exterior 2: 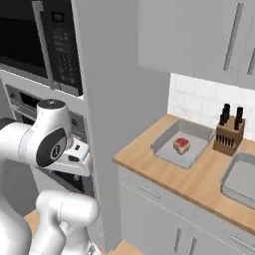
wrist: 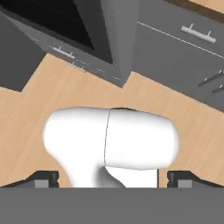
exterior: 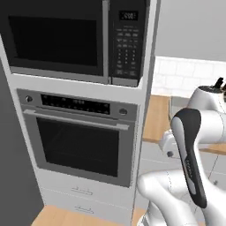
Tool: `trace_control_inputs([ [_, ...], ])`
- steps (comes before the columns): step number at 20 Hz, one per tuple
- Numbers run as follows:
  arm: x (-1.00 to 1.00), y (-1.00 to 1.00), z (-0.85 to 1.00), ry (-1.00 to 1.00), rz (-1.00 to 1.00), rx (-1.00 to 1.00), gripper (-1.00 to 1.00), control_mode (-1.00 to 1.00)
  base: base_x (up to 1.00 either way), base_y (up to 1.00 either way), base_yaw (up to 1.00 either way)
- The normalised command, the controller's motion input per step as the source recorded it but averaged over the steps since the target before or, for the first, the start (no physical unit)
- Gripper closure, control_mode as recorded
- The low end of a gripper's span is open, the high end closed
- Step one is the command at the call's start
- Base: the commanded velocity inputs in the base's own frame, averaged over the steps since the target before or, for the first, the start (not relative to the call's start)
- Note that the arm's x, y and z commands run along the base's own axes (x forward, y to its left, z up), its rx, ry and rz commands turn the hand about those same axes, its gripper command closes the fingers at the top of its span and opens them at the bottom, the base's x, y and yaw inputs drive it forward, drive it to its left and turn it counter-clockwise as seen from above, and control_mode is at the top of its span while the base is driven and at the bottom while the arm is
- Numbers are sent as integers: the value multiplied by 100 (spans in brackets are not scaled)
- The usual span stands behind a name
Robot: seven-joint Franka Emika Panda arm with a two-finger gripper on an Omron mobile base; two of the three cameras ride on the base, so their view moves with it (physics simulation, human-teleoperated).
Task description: Place one garlic and one steak in each tupperware on the nearby counter, to pack two identical lunches.
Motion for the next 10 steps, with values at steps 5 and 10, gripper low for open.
trace_control_inputs([
  [5,0,0,0,0,0,0,-100,100,-8,85,90],
  [10,0,0,0,0,0,0,-100,100,-9,86,77],
])
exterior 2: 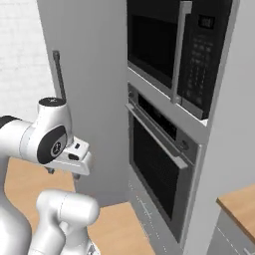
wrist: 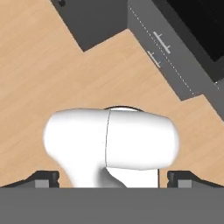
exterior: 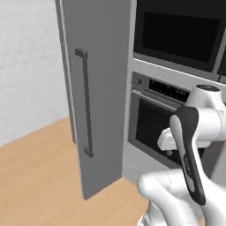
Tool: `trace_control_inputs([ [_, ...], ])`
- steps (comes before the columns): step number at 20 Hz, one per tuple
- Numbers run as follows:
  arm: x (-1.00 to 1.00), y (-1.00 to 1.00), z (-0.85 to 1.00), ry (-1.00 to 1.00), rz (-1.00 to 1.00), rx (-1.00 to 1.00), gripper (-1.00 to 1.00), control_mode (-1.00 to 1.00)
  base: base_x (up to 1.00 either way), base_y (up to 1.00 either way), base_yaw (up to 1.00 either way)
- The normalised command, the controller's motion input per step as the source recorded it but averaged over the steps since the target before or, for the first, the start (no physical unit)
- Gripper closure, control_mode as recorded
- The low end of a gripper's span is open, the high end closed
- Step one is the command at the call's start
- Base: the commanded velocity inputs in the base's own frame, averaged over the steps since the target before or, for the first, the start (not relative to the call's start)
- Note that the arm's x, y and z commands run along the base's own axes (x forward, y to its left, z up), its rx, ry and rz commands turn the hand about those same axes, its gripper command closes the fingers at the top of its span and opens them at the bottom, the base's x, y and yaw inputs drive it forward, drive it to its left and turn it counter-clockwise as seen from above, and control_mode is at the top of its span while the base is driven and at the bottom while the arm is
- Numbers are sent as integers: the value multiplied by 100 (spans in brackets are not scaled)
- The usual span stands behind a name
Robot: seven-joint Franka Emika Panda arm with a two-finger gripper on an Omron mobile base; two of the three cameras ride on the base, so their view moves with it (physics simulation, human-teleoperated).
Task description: Place one garlic and one steak in each tupperware on the nearby counter, to pack two identical lunches.
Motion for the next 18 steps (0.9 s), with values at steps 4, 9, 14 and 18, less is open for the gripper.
trace_control_inputs([
  [4,0,0,0,0,0,0,-100,100,9,100,69],
  [9,0,0,0,0,0,0,-100,100,88,94,17],
  [14,0,0,0,0,0,0,-100,100,100,100,-8],
  [18,0,0,0,0,0,0,-100,100,91,90,-31],
])
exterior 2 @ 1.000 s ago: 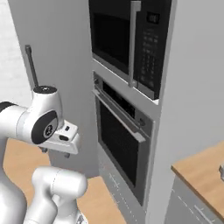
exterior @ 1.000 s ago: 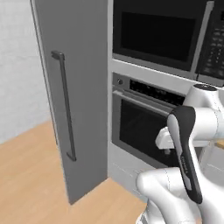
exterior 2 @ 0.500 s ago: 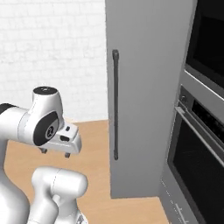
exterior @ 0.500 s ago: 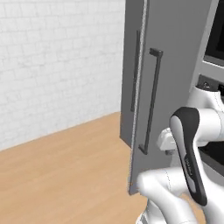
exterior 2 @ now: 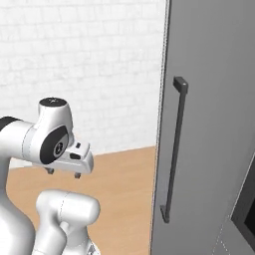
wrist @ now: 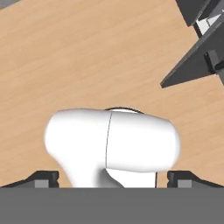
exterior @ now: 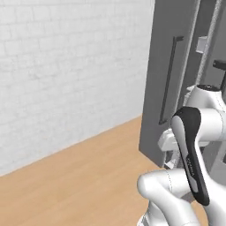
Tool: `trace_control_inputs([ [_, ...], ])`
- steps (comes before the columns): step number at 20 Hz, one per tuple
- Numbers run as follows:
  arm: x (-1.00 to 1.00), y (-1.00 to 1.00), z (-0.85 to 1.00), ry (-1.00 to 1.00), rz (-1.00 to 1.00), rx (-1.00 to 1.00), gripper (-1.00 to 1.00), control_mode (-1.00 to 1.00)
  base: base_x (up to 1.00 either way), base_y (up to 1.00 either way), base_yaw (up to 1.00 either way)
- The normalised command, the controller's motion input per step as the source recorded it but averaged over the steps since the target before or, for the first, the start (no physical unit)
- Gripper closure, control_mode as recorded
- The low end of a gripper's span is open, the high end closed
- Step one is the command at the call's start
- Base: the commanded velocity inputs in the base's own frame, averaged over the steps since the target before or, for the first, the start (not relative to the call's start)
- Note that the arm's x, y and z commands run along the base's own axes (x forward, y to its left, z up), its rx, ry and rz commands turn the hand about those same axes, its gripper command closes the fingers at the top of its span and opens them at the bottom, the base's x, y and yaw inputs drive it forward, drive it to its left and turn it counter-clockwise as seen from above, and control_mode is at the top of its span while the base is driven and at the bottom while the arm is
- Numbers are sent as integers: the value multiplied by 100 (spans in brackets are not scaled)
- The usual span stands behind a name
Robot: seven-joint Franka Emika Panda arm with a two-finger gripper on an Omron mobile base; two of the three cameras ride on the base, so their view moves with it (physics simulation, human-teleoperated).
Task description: Place one garlic and one steak in each tupperware on the nearby counter, to pack two identical lunches.
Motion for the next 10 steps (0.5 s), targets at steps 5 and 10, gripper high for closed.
trace_control_inputs([
  [5,0,0,0,0,0,0,-100,100,53,54,-73],
  [10,0,0,0,0,0,0,-100,100,34,55,-82],
])
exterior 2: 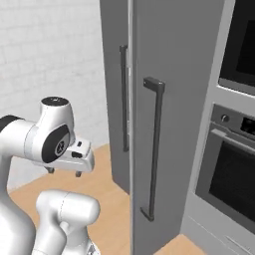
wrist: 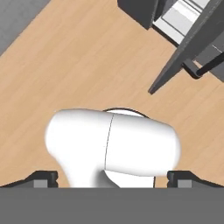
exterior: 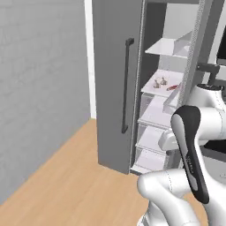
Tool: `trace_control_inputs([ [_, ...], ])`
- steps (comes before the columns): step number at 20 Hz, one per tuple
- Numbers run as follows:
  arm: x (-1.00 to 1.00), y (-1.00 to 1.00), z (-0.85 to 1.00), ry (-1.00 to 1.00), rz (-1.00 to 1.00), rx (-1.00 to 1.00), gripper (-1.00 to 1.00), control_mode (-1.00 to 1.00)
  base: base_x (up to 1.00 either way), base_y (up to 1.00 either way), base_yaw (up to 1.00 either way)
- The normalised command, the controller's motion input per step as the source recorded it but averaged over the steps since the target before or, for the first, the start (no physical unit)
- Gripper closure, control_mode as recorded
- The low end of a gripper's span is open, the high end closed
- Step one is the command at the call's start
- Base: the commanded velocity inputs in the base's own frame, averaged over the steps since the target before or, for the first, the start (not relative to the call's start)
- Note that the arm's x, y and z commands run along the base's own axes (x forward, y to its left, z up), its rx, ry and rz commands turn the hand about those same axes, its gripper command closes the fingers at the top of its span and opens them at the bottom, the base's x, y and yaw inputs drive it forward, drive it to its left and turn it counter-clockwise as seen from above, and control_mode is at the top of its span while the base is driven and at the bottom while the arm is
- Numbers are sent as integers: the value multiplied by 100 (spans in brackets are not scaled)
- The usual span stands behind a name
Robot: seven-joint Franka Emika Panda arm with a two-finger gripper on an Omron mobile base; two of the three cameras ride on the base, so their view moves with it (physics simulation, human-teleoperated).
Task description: Place one garlic and one steak in each tupperware on the nearby counter, to pack two identical lunches.
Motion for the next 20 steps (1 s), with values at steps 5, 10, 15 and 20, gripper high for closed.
trace_control_inputs([
  [5,0,0,0,0,0,0,-100,100,2,76,-72],
  [10,0,0,0,0,0,0,-100,100,0,85,-67],
  [15,0,0,0,0,0,0,-100,100,0,99,-59],
  [20,0,0,0,0,0,0,-100,100,48,98,-44],
])
